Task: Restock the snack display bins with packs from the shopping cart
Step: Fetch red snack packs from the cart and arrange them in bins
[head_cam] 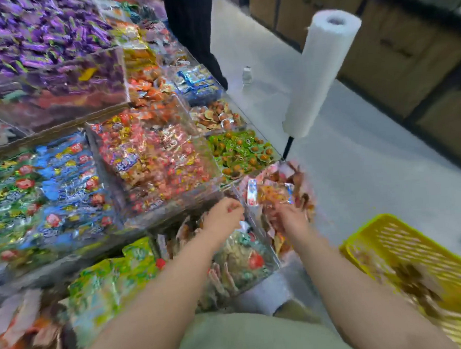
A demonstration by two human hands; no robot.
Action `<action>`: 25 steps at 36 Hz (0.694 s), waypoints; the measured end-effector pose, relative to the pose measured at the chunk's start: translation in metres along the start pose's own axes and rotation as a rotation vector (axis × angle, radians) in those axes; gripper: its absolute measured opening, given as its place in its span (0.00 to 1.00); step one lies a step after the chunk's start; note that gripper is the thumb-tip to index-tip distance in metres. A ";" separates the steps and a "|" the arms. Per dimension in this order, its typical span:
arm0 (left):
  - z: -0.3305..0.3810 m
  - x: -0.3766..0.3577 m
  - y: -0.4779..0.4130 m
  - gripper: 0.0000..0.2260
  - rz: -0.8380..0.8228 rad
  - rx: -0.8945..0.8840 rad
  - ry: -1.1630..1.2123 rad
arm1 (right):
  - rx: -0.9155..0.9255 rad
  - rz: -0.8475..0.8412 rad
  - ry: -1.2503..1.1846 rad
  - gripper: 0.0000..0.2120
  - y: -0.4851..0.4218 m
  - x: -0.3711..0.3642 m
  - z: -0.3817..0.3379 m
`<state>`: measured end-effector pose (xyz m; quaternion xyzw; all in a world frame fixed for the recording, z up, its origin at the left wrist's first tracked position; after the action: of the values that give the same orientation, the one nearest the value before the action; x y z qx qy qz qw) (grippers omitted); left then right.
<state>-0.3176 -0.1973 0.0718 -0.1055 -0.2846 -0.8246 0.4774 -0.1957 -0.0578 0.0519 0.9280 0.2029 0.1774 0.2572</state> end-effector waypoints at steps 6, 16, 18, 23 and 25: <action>-0.077 -0.088 0.062 0.10 -0.287 0.221 -0.257 | -0.383 0.022 0.144 0.12 -0.001 0.110 0.144; -0.135 -0.141 0.128 0.06 -0.305 0.543 -0.506 | -0.625 -0.049 0.542 0.07 0.056 0.288 0.255; -0.128 -0.162 0.131 0.06 -0.301 0.548 -0.484 | -0.624 0.008 0.412 0.08 0.047 0.310 0.247; -0.093 -0.232 0.136 0.07 -0.349 0.479 -0.432 | -0.517 0.202 0.130 0.14 0.016 0.364 0.220; -0.076 -0.258 0.138 0.05 -0.390 0.418 -0.456 | -0.496 0.280 0.059 0.11 0.012 0.385 0.218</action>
<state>-0.0582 -0.1057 -0.0549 -0.1307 -0.5607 -0.7794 0.2469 0.2313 0.0244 -0.0309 0.8501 0.0305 0.2822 0.4435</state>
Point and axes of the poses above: each hand's wrist, its own y-axis away from the middle knuckle, its own x-axis out of the back of the hand, z = x × y, the point moved 7 cm from there along -y, towards the middle knuckle, and after that the axes turned 13 degrees about z, right-handed, at the moved point
